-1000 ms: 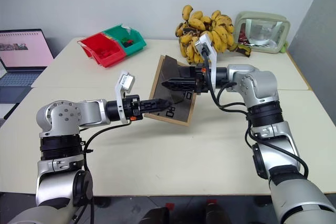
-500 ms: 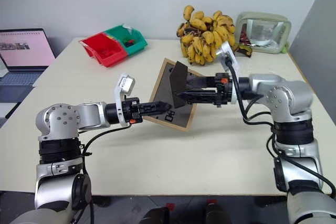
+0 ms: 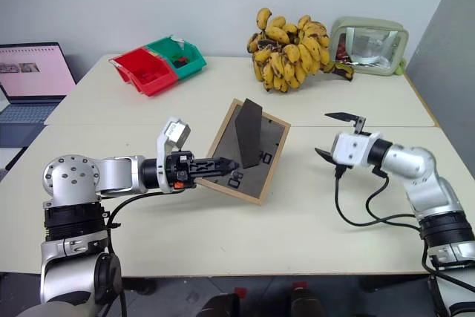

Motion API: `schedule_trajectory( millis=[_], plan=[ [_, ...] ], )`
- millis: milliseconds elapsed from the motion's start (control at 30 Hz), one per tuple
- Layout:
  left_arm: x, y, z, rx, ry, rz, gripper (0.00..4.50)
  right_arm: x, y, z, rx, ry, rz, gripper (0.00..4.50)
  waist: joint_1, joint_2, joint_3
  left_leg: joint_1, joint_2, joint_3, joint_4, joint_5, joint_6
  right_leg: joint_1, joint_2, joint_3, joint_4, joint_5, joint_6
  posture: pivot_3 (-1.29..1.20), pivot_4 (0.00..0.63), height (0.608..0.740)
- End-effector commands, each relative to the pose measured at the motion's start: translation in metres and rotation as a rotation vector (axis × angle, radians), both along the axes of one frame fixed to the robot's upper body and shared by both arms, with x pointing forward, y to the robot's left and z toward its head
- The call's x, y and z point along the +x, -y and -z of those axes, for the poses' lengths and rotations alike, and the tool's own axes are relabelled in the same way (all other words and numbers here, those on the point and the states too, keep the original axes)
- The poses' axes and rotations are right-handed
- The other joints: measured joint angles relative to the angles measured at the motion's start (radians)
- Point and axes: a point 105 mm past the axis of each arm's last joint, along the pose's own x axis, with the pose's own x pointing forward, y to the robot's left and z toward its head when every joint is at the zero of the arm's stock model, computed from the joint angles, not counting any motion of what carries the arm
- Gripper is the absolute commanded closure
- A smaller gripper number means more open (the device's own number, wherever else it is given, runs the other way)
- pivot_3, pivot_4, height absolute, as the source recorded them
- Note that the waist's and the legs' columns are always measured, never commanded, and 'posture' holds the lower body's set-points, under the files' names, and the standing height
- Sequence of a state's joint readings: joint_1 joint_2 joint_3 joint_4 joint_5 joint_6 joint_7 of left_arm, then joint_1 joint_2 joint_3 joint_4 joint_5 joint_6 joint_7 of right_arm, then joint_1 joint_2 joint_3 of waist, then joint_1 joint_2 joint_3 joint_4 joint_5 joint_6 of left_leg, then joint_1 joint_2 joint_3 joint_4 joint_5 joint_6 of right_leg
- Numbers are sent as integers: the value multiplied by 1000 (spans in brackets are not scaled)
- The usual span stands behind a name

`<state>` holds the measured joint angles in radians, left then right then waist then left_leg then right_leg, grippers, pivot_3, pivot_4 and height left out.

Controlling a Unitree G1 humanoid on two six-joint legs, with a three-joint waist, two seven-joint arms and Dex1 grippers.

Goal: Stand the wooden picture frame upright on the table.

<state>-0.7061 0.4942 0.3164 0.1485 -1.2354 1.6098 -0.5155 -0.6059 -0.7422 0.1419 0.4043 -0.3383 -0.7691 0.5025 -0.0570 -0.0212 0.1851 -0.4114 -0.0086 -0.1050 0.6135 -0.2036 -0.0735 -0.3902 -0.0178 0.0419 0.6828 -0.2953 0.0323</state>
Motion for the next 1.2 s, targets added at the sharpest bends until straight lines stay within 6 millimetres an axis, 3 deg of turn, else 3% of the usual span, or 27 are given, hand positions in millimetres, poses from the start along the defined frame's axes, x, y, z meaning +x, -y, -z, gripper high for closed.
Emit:
schedule_trajectory(
  millis=[33,167,467,900,1133,1200],
  plan=[
    [-4,5,-18,-62,21,51,3224,-12,-23,-17,-11,275,-150,12,0,0,0,0,0,0,0,0,0,0,0,0,0,0,0,0,150,740],
    [-5,7,-20,-84,-5,52,3224,-20,-42,-20,-2,379,-250,12,2,0,0,0,0,-1,1,0,-1,1,0,0,0,0,0,0,150,740],
    [-12,15,-18,-96,-29,67,3224,-25,-73,-19,23,426,-385,12,0,0,0,1,0,-1,1,1,-1,1,0,0,0,0,0,0,150,740],
    [-19,18,-16,-90,-47,24,3224,-30,-71,-26,23,469,-420,2832,1,0,0,2,-1,0,2,1,-1,2,0,1,3,0,0,0,150,740],
    [-20,19,-17,-80,-5,1,3224,-34,-69,-31,34,492,-434,2972,-1,0,0,3,-1,0,6,0,0,2,1,2,9,0,-1,0,150,740],
    [-22,14,-15,-85,-2,-11,2537,-34,-68,-30,34,489,-435,2972,0,0,0,3,-1,0,8,0,0,2,1,2,10,0,-1,0,150,740]
  ],
)
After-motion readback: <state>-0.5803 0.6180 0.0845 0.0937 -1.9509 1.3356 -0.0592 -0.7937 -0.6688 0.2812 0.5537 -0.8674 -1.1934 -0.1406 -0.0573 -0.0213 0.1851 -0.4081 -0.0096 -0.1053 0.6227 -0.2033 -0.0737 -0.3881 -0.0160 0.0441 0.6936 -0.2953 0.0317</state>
